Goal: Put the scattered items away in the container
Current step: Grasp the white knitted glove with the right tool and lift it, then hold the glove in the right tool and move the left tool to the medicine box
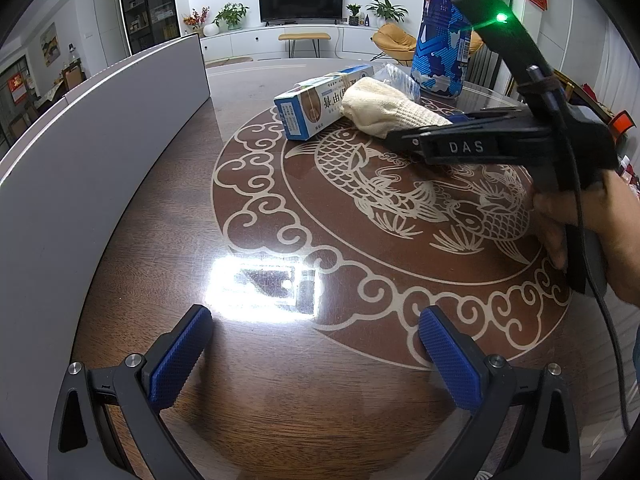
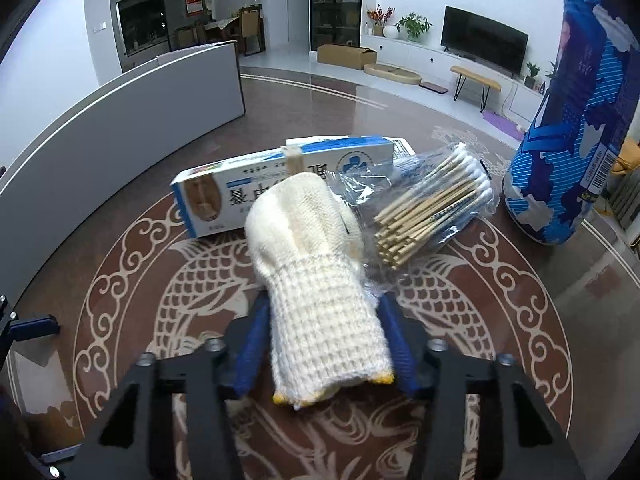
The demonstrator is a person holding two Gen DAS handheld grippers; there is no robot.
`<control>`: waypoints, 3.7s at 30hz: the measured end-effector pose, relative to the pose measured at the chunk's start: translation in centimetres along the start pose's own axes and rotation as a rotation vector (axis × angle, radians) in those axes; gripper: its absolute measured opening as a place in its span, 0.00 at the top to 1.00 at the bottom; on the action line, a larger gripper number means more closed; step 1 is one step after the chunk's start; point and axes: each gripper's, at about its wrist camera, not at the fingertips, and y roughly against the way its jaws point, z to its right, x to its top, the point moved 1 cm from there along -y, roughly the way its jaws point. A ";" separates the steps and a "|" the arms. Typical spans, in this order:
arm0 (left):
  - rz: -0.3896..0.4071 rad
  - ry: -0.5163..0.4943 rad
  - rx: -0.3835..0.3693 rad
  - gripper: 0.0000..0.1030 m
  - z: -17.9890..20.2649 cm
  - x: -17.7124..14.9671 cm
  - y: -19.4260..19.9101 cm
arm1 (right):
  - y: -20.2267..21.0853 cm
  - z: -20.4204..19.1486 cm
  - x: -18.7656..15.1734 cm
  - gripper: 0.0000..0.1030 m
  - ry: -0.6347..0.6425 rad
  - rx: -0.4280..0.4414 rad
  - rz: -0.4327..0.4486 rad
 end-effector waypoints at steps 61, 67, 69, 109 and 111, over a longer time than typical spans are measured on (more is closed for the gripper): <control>-0.036 -0.004 0.000 0.00 0.0 0.2 -0.2 | 10.0 -1.7 -12.8 0.11 -0.410 -0.335 -0.032; -0.069 -0.005 0.002 0.00 0.0 0.5 -0.4 | 9.9 -1.9 -12.8 0.08 -0.410 -0.332 -0.036; -0.081 -0.006 0.002 0.00 0.0 0.6 -0.5 | 9.9 -1.9 -12.8 0.08 -0.411 -0.333 -0.036; -0.020 -0.267 -0.184 0.00 -0.3 10.8 -7.4 | 9.9 -2.2 -12.8 0.07 -0.430 -0.348 -0.037; -0.020 -0.274 -0.188 0.00 -0.4 11.2 -7.6 | 9.9 -2.2 -12.8 0.07 -0.431 -0.349 -0.037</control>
